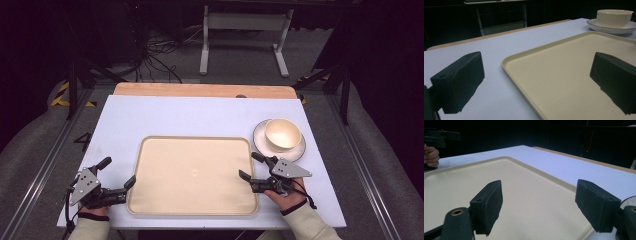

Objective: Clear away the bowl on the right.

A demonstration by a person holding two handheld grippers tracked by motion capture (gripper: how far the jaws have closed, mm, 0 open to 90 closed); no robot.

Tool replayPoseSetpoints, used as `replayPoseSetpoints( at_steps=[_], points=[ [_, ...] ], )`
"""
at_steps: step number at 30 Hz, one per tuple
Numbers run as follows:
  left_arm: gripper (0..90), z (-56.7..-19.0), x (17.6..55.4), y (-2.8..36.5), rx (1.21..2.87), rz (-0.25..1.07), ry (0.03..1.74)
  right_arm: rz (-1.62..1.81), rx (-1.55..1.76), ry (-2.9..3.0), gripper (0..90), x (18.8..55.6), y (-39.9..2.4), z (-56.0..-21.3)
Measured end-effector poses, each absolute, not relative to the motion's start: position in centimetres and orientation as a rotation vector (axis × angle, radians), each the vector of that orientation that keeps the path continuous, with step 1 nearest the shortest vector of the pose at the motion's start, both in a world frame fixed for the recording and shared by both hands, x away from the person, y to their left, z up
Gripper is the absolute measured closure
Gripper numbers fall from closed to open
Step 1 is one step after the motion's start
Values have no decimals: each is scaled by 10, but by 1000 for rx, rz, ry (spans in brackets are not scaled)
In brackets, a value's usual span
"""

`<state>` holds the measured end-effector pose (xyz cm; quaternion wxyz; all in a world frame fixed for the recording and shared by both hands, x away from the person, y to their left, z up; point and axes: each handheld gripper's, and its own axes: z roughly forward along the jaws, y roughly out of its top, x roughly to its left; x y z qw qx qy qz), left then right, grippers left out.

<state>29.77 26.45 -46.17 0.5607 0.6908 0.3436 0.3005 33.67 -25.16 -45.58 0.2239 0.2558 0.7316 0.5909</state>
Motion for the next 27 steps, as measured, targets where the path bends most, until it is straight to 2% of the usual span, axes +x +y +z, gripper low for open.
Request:
replayPoseSetpoints(
  at_steps=[27],
  points=[
    [2, -462, 298, 264, 1632, 712, 812, 1600, 681, 2013, 208, 333, -252, -452]
  ],
)
